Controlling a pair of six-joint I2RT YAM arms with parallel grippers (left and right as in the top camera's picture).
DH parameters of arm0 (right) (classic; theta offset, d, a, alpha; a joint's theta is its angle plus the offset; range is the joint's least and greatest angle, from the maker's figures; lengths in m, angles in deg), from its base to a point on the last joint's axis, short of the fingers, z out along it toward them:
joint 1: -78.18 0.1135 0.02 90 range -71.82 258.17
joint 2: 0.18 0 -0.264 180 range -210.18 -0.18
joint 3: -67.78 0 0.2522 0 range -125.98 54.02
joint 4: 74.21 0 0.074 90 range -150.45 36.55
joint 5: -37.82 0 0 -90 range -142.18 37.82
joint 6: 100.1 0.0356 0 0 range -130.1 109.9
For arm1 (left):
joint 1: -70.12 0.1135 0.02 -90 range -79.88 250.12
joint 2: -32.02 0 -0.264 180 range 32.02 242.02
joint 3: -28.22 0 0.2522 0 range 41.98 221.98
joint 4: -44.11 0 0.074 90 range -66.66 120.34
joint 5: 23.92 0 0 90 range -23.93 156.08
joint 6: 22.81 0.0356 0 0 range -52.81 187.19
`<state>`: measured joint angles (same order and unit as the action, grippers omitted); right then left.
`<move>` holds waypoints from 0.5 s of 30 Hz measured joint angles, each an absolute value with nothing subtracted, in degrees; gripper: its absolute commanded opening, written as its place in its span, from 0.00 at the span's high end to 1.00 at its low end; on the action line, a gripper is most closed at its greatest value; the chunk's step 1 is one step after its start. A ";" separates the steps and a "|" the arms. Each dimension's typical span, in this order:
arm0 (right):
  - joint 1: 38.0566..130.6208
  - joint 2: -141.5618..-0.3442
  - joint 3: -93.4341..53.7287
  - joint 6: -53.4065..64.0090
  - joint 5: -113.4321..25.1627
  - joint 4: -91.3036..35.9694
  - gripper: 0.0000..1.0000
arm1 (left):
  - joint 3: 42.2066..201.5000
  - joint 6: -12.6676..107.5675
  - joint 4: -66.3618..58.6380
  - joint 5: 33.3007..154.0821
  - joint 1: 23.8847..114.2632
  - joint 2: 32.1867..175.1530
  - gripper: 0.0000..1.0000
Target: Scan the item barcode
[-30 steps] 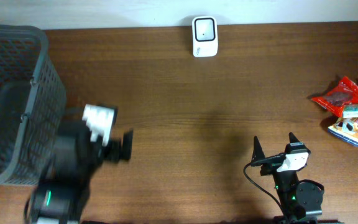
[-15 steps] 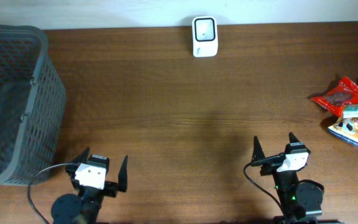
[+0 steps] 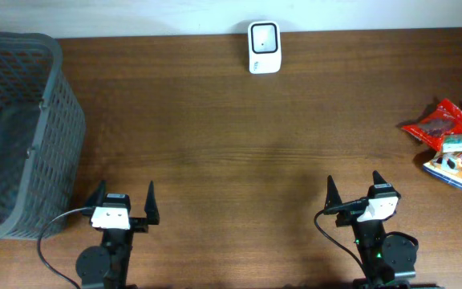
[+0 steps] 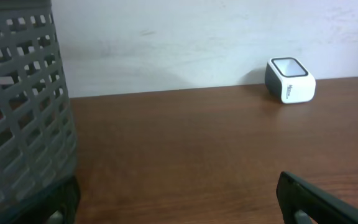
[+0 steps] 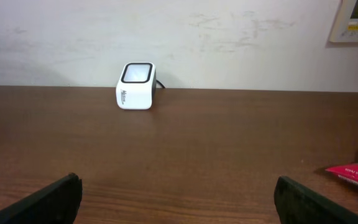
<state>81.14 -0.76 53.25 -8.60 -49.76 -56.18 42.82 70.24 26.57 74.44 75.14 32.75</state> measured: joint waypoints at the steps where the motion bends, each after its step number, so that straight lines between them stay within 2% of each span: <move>1: 81.14 -0.76 53.25 -8.67 -49.76 -56.18 0.02 | 42.82 69.14 26.55 74.46 75.31 32.75 0.01; 7: 81.14 -0.76 53.25 -8.64 -49.76 -56.18 0.02 | 42.82 67.57 26.53 74.41 75.31 32.75 0.01; 11: 81.14 -0.76 53.25 -8.62 -49.74 -56.16 0.02 | 42.82 61.49 26.05 70.81 75.31 32.75 0.01; 15: 81.14 -0.76 53.25 -8.62 -49.76 -56.18 0.02 | 42.82 63.85 25.85 68.93 75.23 32.75 0.01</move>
<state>81.14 -0.76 53.25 -8.62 -49.76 -56.18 42.82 63.85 25.85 68.93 75.23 32.75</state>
